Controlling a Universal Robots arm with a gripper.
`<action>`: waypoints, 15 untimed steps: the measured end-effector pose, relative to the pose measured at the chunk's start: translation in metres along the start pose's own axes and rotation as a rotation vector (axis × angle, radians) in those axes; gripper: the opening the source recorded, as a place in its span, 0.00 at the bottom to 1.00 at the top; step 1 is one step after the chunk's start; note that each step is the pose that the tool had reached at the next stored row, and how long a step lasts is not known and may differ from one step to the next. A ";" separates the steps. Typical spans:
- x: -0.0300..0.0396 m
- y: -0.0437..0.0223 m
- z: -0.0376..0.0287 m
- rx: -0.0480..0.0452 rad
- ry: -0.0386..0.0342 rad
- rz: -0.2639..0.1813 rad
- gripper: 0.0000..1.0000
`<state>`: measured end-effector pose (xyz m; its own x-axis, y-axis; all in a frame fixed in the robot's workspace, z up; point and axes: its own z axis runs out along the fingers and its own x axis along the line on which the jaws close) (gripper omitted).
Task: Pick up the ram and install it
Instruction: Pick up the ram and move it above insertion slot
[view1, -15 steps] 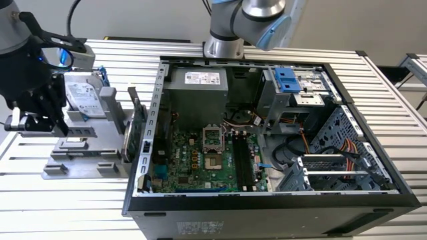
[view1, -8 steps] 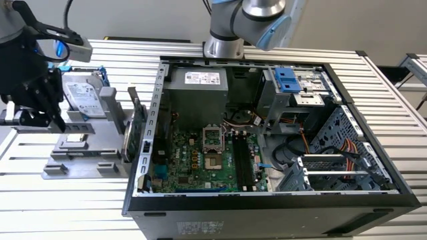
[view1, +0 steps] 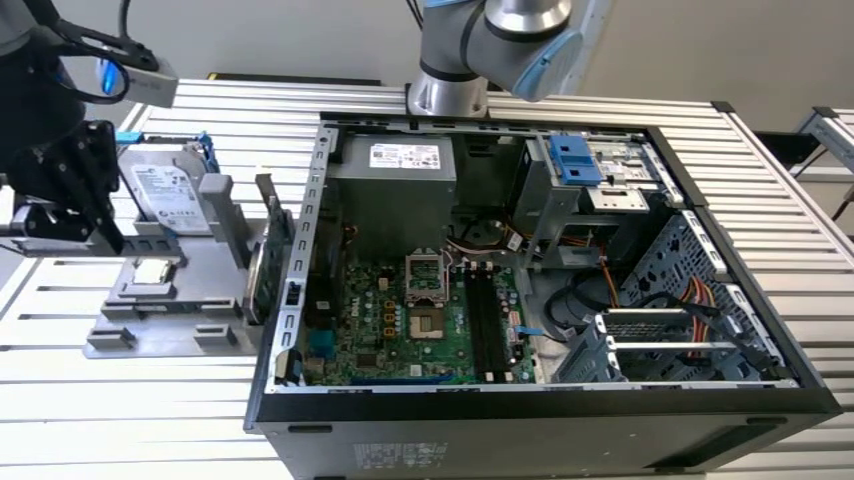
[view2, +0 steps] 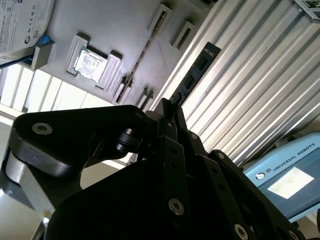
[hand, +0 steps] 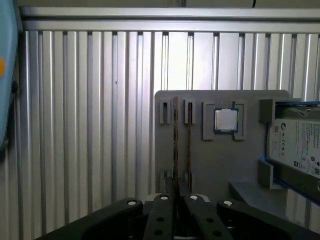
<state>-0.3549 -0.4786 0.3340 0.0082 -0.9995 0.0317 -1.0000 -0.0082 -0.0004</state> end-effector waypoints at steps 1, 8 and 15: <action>0.0001 0.0000 -0.0020 0.0000 0.0000 0.000 0.00; 0.0005 0.0001 -0.0158 0.0001 0.0000 0.000 0.00; 0.0009 0.0002 -0.0302 0.0006 0.0000 0.000 0.00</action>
<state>-0.3551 -0.4786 0.3642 0.0085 -0.9995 0.0317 -1.0000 -0.0086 -0.0009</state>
